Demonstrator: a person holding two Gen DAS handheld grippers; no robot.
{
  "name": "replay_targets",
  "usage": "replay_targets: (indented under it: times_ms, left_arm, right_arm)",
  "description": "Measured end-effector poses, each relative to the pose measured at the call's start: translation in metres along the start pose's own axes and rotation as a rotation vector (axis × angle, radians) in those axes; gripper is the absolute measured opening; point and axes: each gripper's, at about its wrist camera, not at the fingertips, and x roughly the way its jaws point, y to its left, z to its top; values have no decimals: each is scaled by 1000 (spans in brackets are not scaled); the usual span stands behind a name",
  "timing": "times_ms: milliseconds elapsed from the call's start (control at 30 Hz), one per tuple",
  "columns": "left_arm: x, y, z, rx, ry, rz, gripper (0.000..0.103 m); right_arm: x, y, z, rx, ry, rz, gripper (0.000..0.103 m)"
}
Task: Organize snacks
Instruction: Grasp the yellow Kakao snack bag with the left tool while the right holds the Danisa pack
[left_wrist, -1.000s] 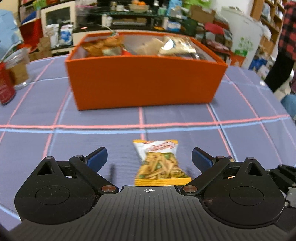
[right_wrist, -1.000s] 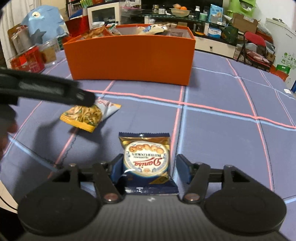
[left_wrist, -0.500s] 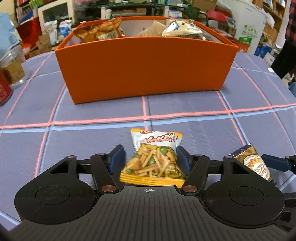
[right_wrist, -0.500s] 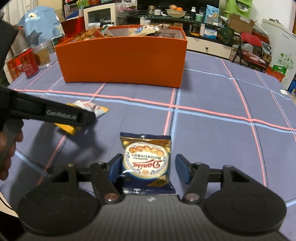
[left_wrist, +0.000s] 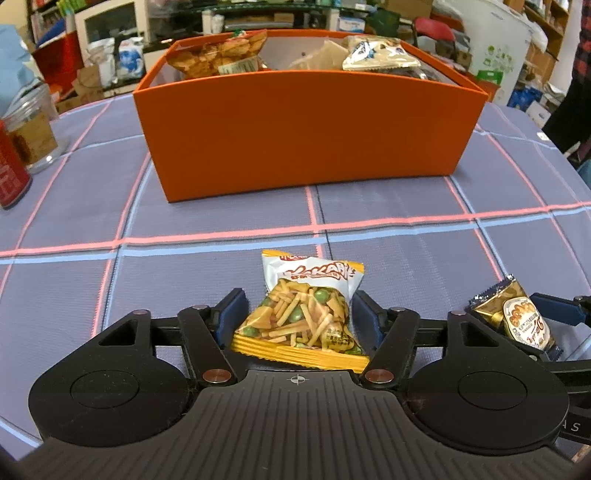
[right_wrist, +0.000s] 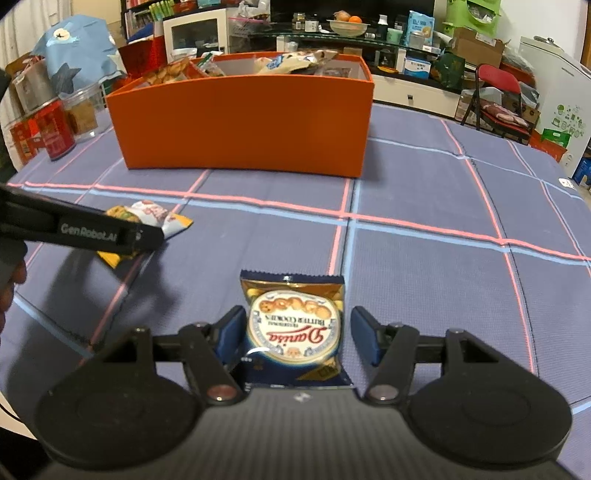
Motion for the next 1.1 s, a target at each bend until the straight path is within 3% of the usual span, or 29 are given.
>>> replay_targets:
  times_ms: [600,967,1100]
  left_arm:
    - [5,-7,-3,29,-5,43,70]
    - [4,-8,-3,39,-4,39,71]
    - [4,-9,-3,41,-1,29,67]
  right_arm:
    - [-1,-1,-1,4,4,-4,61]
    - [-1,-1,-1,6,5,-3,62]
    - [-1,-2,-1,7,7,5,61]
